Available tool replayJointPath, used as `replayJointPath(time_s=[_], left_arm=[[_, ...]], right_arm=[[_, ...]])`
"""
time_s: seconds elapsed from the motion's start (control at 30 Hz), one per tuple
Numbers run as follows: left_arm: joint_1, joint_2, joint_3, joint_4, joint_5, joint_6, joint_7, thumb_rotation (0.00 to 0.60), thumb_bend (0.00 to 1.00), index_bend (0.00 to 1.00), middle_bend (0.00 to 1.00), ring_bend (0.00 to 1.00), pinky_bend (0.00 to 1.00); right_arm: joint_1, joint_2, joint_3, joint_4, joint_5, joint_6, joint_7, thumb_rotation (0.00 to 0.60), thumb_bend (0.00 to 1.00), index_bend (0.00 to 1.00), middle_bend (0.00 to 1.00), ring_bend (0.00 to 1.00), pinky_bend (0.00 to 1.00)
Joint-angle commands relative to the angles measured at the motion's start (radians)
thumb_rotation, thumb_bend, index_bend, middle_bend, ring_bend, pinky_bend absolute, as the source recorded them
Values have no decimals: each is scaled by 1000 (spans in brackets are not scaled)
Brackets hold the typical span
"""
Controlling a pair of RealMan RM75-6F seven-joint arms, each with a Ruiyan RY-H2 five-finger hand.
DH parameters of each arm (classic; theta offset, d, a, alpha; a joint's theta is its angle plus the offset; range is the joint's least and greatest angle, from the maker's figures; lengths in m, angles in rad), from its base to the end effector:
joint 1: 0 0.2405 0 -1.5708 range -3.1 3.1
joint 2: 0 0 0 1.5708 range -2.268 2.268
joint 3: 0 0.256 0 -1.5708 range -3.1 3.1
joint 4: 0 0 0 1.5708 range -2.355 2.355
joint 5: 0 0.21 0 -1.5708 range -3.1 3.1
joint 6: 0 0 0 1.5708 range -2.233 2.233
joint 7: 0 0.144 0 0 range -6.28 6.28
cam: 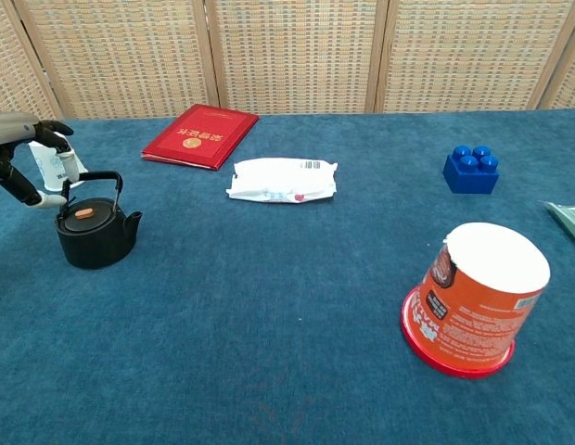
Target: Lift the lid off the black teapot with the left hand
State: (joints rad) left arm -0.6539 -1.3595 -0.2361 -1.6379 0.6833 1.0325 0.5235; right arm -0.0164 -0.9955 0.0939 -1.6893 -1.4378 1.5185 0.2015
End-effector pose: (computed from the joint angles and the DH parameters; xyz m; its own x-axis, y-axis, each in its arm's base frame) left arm -0.2146 0.3454 0.0528 0.3746 0.3131 0.8727 0.9136 0.0358 -0.4050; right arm -0.3227 -0.1571 0.2050 0.2474 0.0607 0.9670 -0.9629 0.1261 0.2385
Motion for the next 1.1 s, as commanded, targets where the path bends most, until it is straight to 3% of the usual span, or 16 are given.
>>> replayJointPath(time_s=[0.03, 0.33, 0.53, 1.1], left_arm=[[-22, -22, 5, 3, -46, 14, 34, 600, 334, 451, 0, 0, 0], [-55, -62, 21, 32, -115, 56, 95, 600, 338, 501, 0, 0, 0], [-65, -77, 23, 49, -138, 61, 100, 600, 411, 508, 0, 0, 0], [-79, -103, 30, 86, -161, 57, 94, 600, 411, 508, 0, 0, 0]], right_arm=[[0, 1, 0, 1, 0, 0, 4, 600, 0, 0, 0, 0, 0], [3, 4, -2, 4, 0, -10, 15, 600, 0, 0, 0, 0, 0], [4, 5, -2, 5, 0, -11, 21, 600, 0, 0, 0, 0, 0], [3, 8, -3, 5, -2, -9, 29, 600, 0, 0, 0, 0, 0]])
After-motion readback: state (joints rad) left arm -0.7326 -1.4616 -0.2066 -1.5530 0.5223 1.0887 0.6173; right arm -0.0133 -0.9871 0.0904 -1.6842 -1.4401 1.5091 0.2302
